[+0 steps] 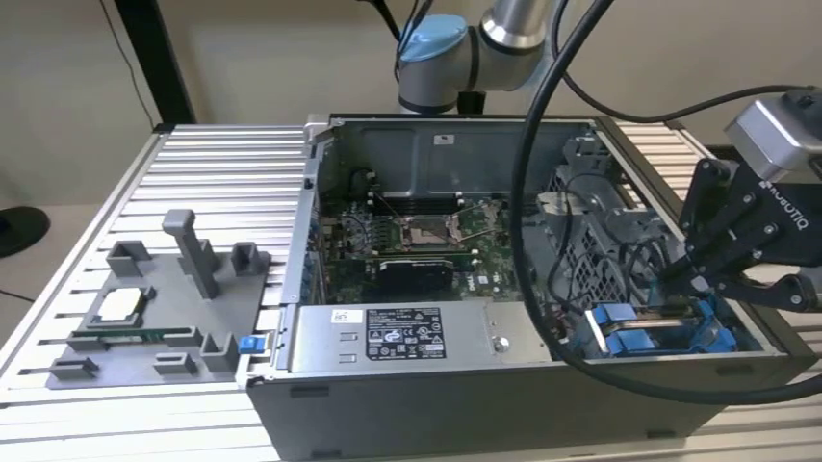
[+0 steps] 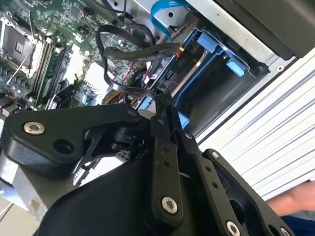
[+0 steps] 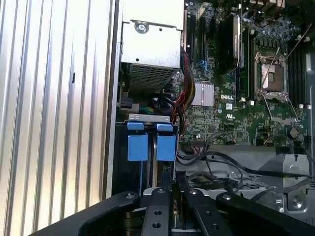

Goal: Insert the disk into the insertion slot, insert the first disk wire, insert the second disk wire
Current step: 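Insert the second disk wire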

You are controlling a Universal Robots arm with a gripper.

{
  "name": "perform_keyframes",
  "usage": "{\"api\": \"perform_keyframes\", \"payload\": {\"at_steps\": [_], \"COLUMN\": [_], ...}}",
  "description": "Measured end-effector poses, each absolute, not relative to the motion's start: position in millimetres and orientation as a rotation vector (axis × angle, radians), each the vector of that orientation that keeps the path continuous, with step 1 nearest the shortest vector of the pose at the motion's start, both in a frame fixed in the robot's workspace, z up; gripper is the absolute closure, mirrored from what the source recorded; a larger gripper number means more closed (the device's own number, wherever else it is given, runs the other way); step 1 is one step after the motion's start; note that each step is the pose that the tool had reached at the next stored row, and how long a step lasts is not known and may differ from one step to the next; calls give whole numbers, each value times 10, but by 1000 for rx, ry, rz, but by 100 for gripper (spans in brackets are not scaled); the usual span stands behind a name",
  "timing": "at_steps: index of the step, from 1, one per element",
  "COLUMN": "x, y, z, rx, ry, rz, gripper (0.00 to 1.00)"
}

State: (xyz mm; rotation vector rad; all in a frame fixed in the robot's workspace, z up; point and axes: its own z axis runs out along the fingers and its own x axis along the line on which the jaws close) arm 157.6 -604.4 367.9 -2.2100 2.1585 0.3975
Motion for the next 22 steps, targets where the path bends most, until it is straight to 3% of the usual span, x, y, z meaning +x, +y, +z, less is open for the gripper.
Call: {"api": "perform_keyframes", "payload": {"at_steps": [22], "x": [1576], "y": [-6022], "z": [3448], "rx": [-2134], "ry": [2212], "rz": [375], "gripper": [100]}}
